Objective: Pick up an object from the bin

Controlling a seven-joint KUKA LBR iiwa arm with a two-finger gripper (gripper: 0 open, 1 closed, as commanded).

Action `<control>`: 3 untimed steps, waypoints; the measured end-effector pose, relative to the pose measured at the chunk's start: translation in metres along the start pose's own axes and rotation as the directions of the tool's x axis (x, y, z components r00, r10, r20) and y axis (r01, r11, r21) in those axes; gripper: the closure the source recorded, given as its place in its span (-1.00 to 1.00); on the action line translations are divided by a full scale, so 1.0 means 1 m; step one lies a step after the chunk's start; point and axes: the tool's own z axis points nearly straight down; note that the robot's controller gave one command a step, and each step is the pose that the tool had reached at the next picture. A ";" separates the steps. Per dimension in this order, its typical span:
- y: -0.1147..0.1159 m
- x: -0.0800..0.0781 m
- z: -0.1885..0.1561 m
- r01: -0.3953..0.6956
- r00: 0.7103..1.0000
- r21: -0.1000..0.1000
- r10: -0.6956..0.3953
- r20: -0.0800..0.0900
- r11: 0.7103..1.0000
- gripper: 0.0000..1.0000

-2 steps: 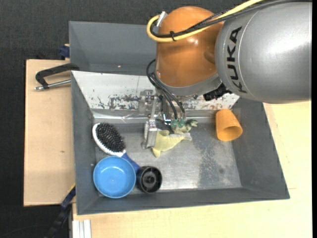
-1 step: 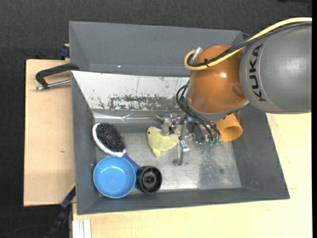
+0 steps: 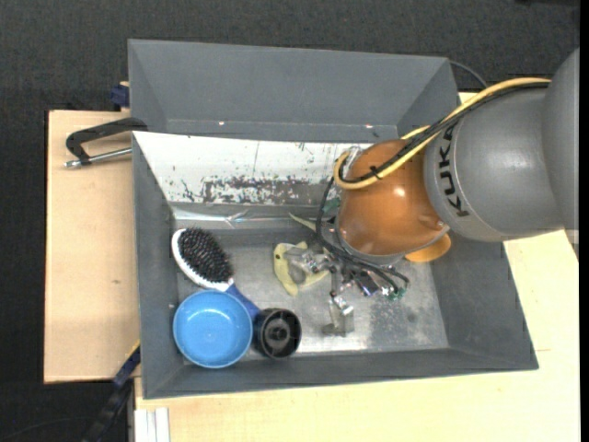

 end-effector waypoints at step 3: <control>0.014 -0.091 -0.019 0.064 0.998 -0.001 -0.064 0.001 0.998 1.00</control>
Offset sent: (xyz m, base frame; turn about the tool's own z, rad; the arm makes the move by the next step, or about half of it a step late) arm 0.0380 0.0821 0.0318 0.0603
